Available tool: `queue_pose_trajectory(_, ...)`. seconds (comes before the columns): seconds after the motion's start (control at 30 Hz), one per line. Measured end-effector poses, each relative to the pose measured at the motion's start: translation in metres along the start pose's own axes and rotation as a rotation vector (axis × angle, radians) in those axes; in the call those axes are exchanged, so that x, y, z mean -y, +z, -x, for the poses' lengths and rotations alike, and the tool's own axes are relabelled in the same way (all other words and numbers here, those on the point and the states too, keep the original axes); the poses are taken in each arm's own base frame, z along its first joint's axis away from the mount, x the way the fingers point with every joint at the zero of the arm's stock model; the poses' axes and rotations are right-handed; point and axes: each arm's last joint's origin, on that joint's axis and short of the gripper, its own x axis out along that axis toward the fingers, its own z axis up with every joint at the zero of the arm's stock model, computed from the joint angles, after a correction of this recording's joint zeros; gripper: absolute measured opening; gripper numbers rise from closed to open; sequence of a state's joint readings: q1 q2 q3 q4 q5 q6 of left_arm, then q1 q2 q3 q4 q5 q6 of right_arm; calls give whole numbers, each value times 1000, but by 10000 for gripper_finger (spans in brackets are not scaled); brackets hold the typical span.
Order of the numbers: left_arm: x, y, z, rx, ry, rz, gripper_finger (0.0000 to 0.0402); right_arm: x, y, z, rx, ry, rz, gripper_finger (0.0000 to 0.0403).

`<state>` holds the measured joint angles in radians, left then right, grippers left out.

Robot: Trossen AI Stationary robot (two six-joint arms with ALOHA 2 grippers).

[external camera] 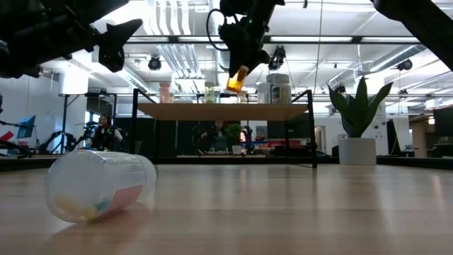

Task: Pick and place medicine bottles onto shelf by color
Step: Put the orange pill bottle on the shelf

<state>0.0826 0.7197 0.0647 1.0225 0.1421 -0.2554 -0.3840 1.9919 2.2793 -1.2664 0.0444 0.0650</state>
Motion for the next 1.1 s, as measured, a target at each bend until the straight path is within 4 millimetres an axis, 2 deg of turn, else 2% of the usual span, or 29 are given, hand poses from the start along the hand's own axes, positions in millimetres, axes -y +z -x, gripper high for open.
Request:
queue_pose_trajectory(0.7, -1, -1, 0, -7, 23, 2, 199, -1, 0, -2, -3, 1, 14, 199)
queue_pose_trajectory(0.87, -1, -2, 1, -8, 23, 2, 199, -8, 0, -12, -17, 7, 54, 199)
queue_pose_trajectory(1.1, -1, -2, 0, -14, 24, 2, 199, -9, -3, -24, -53, 5, 69, 199)
